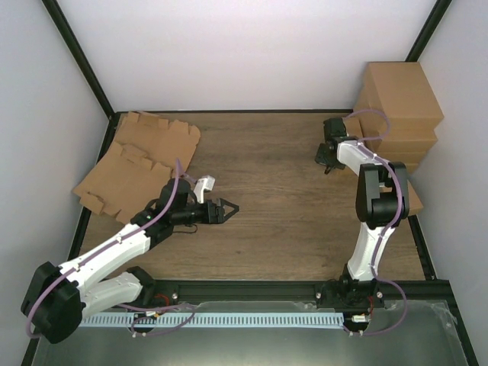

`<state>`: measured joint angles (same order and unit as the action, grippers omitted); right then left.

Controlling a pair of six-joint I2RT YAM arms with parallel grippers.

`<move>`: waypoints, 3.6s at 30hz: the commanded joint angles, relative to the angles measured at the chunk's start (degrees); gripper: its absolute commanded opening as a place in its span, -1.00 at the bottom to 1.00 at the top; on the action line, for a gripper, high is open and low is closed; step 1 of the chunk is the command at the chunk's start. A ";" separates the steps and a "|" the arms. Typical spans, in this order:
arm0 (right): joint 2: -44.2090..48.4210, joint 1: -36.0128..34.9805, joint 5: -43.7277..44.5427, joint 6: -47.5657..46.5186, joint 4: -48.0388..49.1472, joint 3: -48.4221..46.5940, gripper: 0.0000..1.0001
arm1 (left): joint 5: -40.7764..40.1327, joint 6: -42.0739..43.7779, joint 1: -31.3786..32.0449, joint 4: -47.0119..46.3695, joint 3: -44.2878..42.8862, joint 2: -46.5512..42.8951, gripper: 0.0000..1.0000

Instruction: Fold the paper box

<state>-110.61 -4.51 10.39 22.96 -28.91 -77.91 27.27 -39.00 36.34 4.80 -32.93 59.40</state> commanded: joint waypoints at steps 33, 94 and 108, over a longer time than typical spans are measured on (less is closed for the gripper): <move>1.04 1.09 -7.08 -6.69 -1.78 -4.71 -0.99 | 0.24 0.68 -0.21 -1.04 -2.31 0.55 0.76; 12.08 -10.15 -16.26 -10.54 -4.03 1.20 -0.77 | -14.63 4.29 -0.92 13.53 -8.52 0.29 0.76; 51.10 -15.55 -17.22 -5.13 37.94 50.16 1.00 | -33.53 13.21 -1.18 9.32 -3.89 -7.74 1.00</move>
<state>-64.86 -20.34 -12.01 14.52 -4.38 -34.87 0.73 -30.00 35.33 18.96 -40.29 55.07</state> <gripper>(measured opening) 0.996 0.997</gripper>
